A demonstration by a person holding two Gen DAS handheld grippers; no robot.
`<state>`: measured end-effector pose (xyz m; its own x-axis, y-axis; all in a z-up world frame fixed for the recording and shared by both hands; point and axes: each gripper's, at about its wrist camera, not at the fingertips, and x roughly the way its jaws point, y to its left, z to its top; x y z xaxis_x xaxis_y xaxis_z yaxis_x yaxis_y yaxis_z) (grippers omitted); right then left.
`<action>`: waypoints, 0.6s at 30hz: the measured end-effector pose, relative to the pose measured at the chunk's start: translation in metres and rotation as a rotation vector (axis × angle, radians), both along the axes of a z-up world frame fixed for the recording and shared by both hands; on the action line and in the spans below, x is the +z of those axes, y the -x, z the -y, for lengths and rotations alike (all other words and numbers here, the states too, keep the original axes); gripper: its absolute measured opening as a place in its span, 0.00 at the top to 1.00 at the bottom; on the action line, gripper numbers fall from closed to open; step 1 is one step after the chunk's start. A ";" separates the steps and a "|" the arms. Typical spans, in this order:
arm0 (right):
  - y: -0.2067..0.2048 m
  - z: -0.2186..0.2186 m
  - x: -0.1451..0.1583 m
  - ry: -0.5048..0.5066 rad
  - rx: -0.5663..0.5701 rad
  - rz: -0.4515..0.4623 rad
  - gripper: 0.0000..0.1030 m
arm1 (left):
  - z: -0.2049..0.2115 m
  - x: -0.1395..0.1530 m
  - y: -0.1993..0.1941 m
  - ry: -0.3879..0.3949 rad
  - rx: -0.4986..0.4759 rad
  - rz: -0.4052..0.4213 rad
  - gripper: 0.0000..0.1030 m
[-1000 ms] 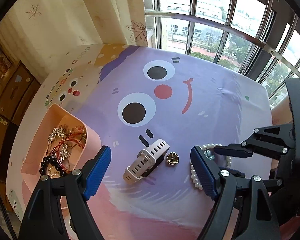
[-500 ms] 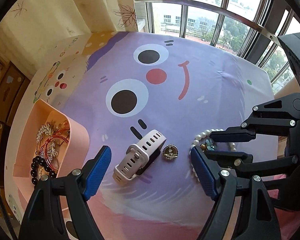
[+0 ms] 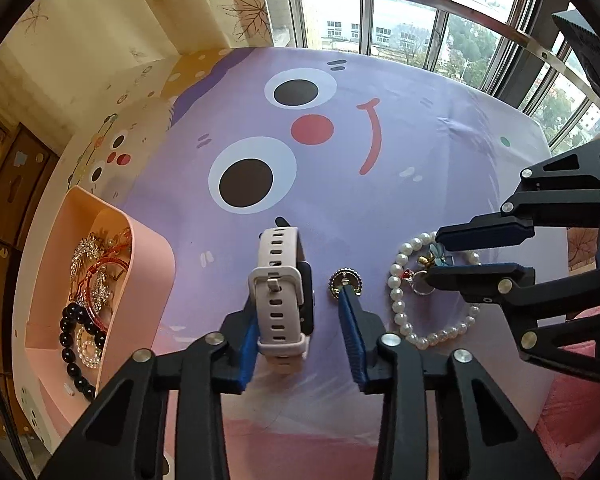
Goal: Organize jewelry
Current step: 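Grasp the white watch with the left gripper while the right gripper grasps the blue flower charm, then carry the watch into the pink tray with the left gripper while the right gripper carries the flower charm there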
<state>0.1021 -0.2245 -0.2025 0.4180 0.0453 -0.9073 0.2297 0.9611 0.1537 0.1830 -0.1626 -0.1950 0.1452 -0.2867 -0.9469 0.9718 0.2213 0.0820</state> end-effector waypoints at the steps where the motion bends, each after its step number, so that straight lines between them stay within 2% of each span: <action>1: 0.000 0.000 0.000 0.001 -0.001 0.000 0.82 | -0.001 0.000 0.001 0.000 0.003 0.002 0.78; 4: 0.000 -0.001 0.001 0.002 -0.007 0.002 0.82 | -0.003 0.002 0.001 0.015 0.006 -0.001 0.83; 8: 0.002 -0.002 0.001 0.004 -0.008 0.004 0.82 | -0.005 0.006 0.002 0.029 0.020 0.009 0.84; 18: 0.006 -0.006 0.007 0.020 -0.019 0.024 0.82 | -0.014 0.029 0.005 0.120 0.105 -0.036 0.84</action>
